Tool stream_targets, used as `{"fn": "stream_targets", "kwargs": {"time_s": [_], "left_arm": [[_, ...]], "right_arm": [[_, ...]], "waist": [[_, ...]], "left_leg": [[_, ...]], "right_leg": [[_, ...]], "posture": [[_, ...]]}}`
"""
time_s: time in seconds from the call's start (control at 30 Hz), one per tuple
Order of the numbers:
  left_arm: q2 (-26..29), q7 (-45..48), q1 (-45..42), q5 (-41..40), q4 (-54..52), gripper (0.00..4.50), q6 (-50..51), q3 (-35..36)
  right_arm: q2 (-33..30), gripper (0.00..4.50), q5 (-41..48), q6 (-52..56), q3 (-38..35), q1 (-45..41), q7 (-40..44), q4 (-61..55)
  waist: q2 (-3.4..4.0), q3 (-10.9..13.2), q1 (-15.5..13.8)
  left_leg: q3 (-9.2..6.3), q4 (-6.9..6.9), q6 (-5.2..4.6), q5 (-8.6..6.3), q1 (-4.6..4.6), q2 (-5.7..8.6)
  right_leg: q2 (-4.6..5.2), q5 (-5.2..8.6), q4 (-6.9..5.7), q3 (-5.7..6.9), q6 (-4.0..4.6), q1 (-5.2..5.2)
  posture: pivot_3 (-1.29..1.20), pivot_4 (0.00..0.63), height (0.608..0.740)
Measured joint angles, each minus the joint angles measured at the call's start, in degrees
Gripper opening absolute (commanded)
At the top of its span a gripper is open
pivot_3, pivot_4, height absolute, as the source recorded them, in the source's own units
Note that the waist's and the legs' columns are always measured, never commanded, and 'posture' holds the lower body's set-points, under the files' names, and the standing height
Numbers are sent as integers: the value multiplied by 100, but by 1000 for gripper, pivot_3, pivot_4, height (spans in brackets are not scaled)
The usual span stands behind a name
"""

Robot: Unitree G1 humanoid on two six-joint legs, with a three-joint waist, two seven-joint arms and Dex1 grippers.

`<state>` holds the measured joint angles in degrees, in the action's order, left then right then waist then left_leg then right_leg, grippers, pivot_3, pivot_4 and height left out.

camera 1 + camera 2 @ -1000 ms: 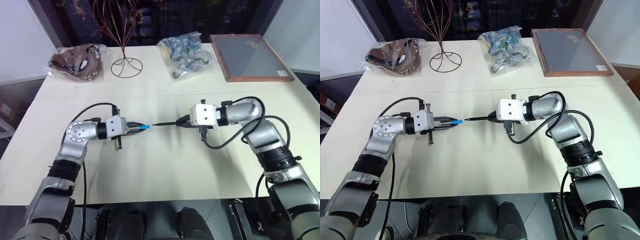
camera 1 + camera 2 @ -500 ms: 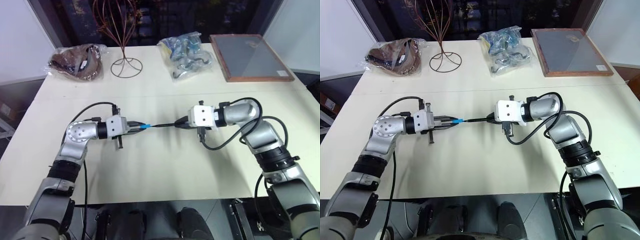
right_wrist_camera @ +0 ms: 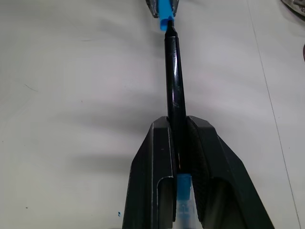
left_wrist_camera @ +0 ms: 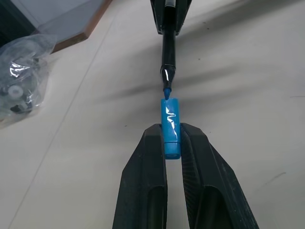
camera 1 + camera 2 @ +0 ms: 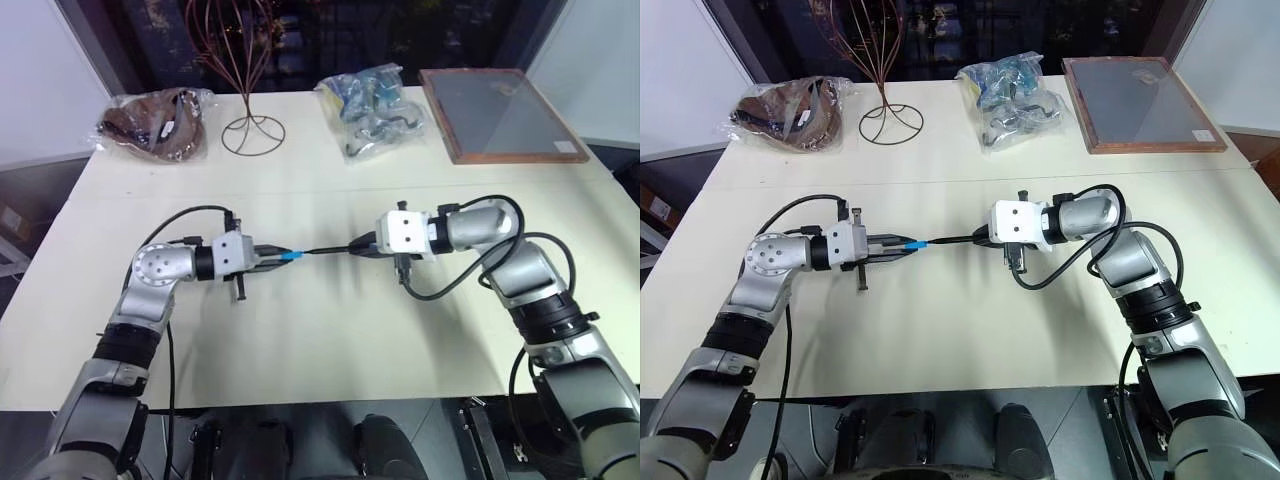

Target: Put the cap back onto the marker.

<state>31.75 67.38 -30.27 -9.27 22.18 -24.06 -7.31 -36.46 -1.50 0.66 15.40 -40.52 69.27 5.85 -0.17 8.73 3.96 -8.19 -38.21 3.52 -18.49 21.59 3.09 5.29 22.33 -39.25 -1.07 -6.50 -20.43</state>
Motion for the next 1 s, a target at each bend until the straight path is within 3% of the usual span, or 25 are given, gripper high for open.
{"fn": "stream_targets", "kwargs": {"time_s": [1.0], "left_arm": [[73, -79, 96, -14, -110, 0, 2, 0]], "right_arm": [[-55, 24, 2, 22, 4, 31, 68, -15]], "waist": [[0, 0, -1]], "left_leg": [[0, -1, 0, 0, 0, 0]], "right_leg": [[0, 0, 0, 0, 0, 0]], "posture": [[0, 150, 740]]}}
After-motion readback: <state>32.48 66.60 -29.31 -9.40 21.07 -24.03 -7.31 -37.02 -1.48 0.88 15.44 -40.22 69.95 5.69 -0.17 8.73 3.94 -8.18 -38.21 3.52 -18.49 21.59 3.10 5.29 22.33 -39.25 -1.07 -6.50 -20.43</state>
